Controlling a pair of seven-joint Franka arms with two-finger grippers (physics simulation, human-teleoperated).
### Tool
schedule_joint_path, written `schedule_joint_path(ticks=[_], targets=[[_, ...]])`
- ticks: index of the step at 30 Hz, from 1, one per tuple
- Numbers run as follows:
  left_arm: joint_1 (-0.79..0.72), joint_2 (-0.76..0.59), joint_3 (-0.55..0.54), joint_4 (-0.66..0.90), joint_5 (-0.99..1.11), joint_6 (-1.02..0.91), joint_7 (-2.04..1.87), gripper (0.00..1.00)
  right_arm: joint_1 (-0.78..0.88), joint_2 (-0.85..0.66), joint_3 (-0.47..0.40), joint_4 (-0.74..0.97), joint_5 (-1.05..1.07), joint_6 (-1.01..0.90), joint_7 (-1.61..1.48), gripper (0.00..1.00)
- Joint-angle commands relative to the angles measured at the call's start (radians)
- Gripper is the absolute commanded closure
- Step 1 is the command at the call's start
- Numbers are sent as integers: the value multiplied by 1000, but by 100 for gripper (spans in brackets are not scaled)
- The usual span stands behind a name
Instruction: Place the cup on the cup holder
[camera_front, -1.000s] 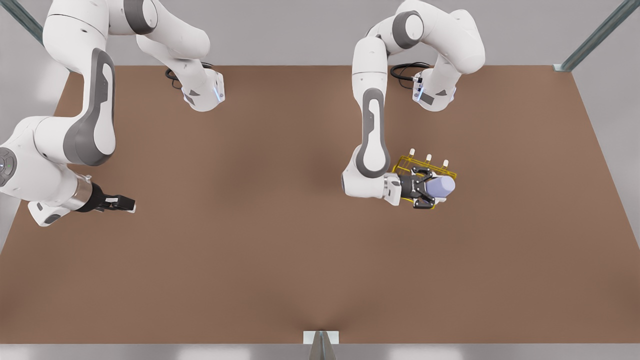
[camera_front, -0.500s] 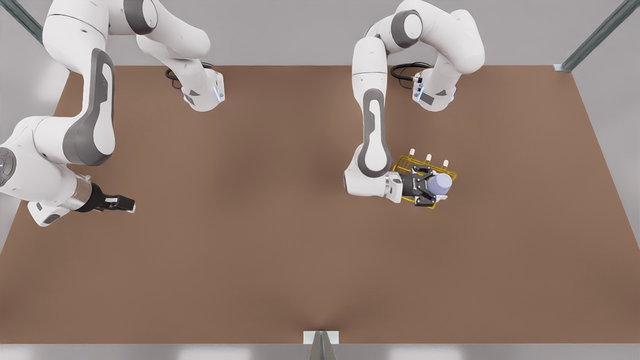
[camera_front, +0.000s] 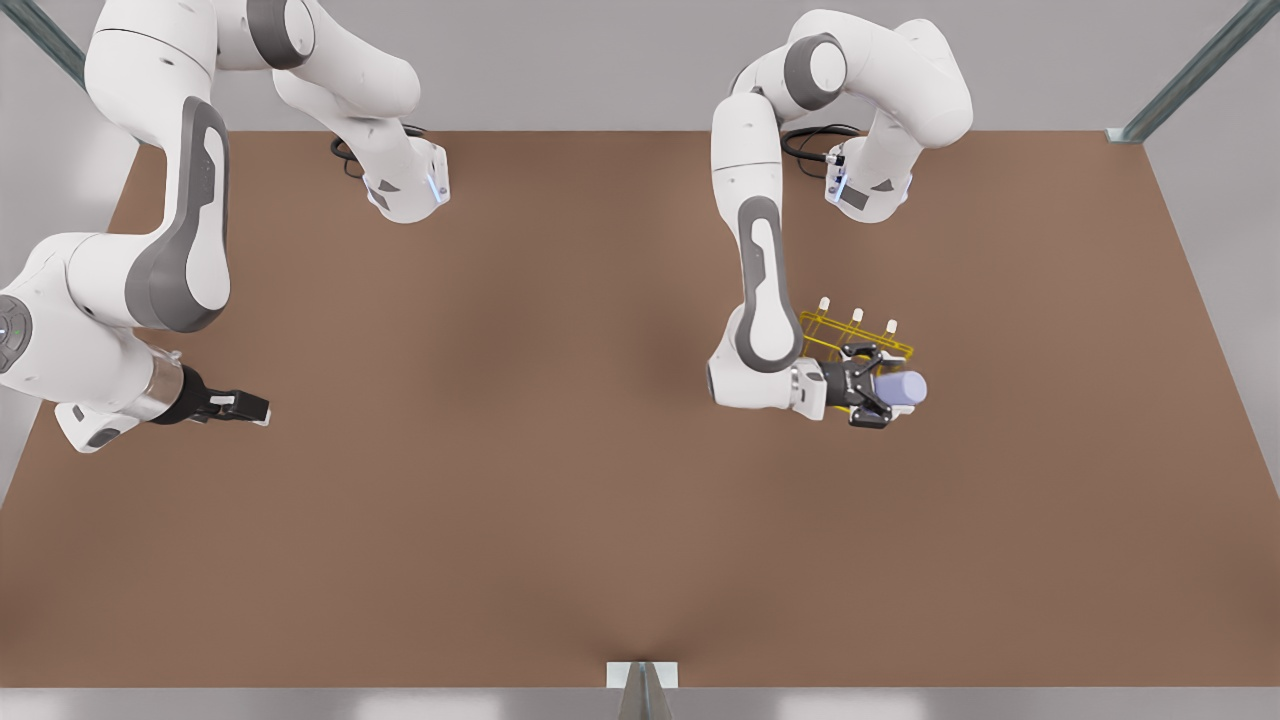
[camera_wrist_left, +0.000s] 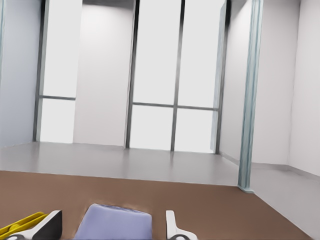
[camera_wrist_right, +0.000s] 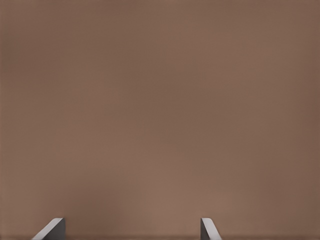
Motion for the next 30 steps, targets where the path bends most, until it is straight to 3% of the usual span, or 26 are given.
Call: schedule_joint_path(ticks=[1,3,4,5,7,9,11,13,14,16,19,20,21,22,24,30], targets=[[-7,-2,8,-2,1,9,-10,0,1,-1,-1,0,1,0,0,0],[-59,-91,89,-6,19,-11,78,0,1,-1,-1,0,1,0,0,0],[-152,-234,178,-6,1,-54,287,0,1,-1,-1,0,1,0,0,0],[-165,-390,175,114,-62,-214,557,0,1,-1,1,0,1,0,0,0],[24,-444,168,520,-425,-528,1373,0,1,-1,1,0,1,0,0,0],[146,-610,146,557,-662,-512,1896,0,-1,-1,1,0,1,0,0,0],[291,-645,74,606,-740,-501,2165,0,-1,-1,-1,0,1,0,0,0],[763,-811,-608,599,-506,-458,2257,0,-1,-1,-1,0,1,0,0,0],[938,-866,-811,533,-453,-387,2292,0,-1,-1,-1,0,1,0,-1,0],[1124,-947,-1027,375,-444,-240,2277,0,-1,-1,-1,0,1,0,-1,0],[1159,-889,-1030,384,-538,-110,2319,0,-2,-1,-1,0,1,0,-1,0],[1164,-865,-1024,407,-536,-148,2549,0,-1,-1,-1,0,1,0,-1,0],[1164,-779,-1018,530,-492,-237,2607,0,-1,-1,-1,0,1,0,-1,0],[1164,-762,-1020,588,-492,-254,2419,0,-1,-1,-1,0,1,0,-1,0],[1223,-961,-1053,346,-484,-150,2231,0,-1,-1,1,0,1,0,-1,0],[1217,-894,-1052,412,-490,-245,2110,0,-2,0,-1,0,1,0,-1,0]])
